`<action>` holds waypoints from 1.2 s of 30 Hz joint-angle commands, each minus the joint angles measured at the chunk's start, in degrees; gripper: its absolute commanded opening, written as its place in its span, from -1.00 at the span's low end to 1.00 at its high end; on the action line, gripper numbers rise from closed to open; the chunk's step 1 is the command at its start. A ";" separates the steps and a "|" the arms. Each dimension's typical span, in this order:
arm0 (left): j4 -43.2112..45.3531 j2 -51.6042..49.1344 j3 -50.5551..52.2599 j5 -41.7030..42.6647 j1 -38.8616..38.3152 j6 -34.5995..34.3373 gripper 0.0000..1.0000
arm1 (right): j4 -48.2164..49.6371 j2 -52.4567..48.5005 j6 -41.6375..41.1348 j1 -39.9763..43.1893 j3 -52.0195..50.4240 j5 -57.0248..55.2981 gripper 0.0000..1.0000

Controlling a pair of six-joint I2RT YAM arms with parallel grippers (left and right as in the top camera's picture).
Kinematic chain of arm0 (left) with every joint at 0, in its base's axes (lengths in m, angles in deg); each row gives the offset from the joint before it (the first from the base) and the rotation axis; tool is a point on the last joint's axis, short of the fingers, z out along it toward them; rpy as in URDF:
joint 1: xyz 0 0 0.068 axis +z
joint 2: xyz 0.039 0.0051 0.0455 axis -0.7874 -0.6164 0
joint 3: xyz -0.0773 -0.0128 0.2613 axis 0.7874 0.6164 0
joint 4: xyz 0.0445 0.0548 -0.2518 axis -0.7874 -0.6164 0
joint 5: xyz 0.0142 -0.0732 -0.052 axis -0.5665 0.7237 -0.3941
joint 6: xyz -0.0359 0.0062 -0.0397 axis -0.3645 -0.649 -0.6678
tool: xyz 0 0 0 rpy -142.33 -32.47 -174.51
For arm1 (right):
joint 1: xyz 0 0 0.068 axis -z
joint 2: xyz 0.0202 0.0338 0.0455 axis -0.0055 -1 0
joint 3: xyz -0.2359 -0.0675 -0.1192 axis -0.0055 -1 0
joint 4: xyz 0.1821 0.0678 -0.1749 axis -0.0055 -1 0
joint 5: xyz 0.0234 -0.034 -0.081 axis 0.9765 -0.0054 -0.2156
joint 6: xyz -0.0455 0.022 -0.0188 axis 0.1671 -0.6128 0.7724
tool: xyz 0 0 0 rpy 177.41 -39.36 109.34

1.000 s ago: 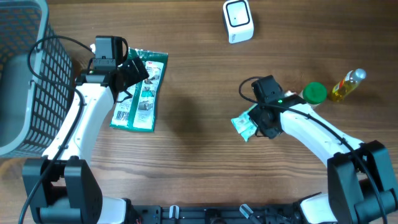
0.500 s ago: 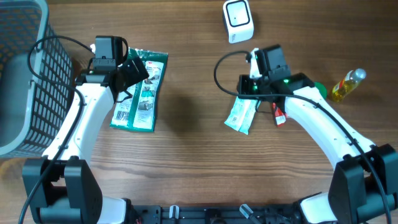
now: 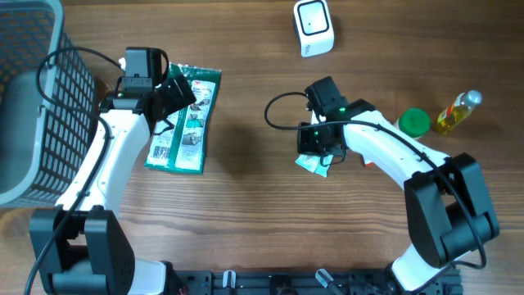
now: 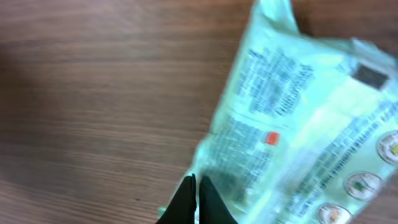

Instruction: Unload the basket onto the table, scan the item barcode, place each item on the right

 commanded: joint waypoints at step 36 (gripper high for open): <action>6.64 -0.04 -0.37 0.26 -0.11 -0.28 1.00 | 20.74 -2.49 -0.28 1.88 -2.64 11.72 0.26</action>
